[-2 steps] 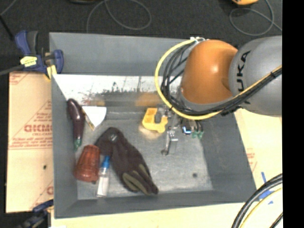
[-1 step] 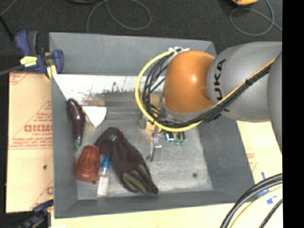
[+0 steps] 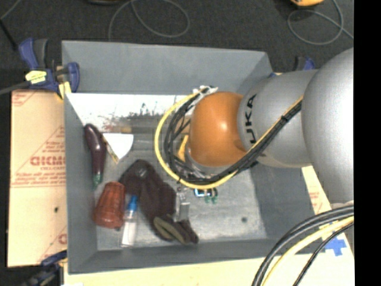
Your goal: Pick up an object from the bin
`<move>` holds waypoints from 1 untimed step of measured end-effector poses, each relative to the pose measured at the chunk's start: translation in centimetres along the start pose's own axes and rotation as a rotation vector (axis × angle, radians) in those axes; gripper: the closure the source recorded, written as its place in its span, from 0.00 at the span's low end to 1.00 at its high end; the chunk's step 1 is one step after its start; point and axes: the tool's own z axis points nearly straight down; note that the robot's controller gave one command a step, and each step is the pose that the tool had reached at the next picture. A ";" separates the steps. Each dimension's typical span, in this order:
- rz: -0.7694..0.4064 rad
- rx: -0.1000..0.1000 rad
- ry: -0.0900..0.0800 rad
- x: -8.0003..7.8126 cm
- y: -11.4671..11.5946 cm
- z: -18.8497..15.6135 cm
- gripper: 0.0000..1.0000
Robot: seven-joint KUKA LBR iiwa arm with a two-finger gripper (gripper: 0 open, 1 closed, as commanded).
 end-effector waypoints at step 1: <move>0.057 0.002 -0.005 1.4 2.5 3.5 1.00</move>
Offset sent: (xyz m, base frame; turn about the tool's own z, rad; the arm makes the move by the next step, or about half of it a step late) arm 0.0000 0.0000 0.0000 0.0000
